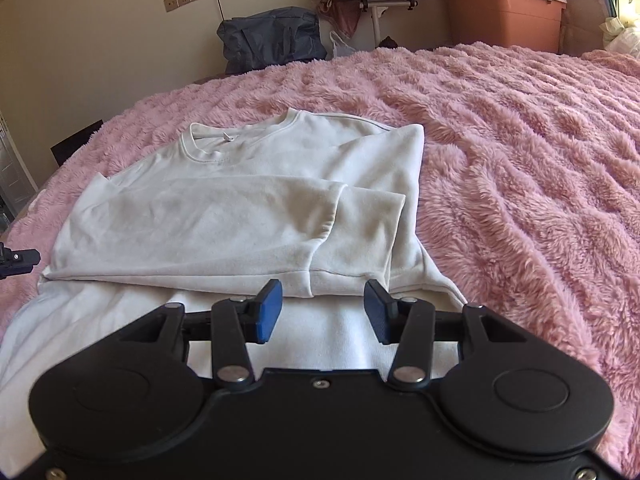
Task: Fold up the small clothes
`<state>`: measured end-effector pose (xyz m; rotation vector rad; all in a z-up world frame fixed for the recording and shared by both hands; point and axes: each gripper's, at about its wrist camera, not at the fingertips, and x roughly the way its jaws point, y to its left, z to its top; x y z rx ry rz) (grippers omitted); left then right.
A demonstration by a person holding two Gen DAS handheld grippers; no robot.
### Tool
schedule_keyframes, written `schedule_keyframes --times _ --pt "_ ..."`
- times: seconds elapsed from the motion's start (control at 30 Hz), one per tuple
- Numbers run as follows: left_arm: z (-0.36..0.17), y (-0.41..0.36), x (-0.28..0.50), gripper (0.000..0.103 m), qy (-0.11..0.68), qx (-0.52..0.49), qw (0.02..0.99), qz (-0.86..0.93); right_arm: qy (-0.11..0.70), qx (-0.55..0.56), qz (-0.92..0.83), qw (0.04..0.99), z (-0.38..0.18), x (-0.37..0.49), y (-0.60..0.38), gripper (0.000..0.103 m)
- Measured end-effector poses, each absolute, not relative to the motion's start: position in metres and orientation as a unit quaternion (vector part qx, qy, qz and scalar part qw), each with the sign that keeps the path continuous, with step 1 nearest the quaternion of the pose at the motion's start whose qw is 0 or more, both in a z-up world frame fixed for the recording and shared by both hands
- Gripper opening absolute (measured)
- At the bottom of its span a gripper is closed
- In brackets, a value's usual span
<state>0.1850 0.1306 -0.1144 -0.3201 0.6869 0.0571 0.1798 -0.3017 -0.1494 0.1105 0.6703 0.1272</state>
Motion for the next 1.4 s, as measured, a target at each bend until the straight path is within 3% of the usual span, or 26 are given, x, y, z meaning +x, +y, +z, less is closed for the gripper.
schedule_keyframes --times 0.23,0.63,0.97,1.1,1.4 --pt "-0.076 0.115 0.105 0.051 0.397 -0.139 0.907 -0.022 0.334 0.068 0.093 0.935 -0.104 0.108 -0.297 0.050" --pt "-0.134 0.157 -0.014 0.052 0.513 -0.158 0.842 0.054 0.409 0.022 0.099 0.907 -0.115 -0.009 -0.315 0.049" --pt "-0.158 0.183 -0.031 0.051 0.535 -0.243 0.809 0.030 0.469 0.049 0.066 0.880 -0.145 -0.035 -0.340 0.049" --pt "-0.157 0.179 -0.028 0.051 0.531 -0.246 0.811 0.009 0.488 0.060 0.064 0.868 -0.155 -0.038 -0.340 0.043" --pt "-0.165 0.172 -0.018 0.050 0.554 -0.245 0.796 -0.006 0.525 0.074 0.044 0.847 -0.172 -0.026 -0.342 0.043"
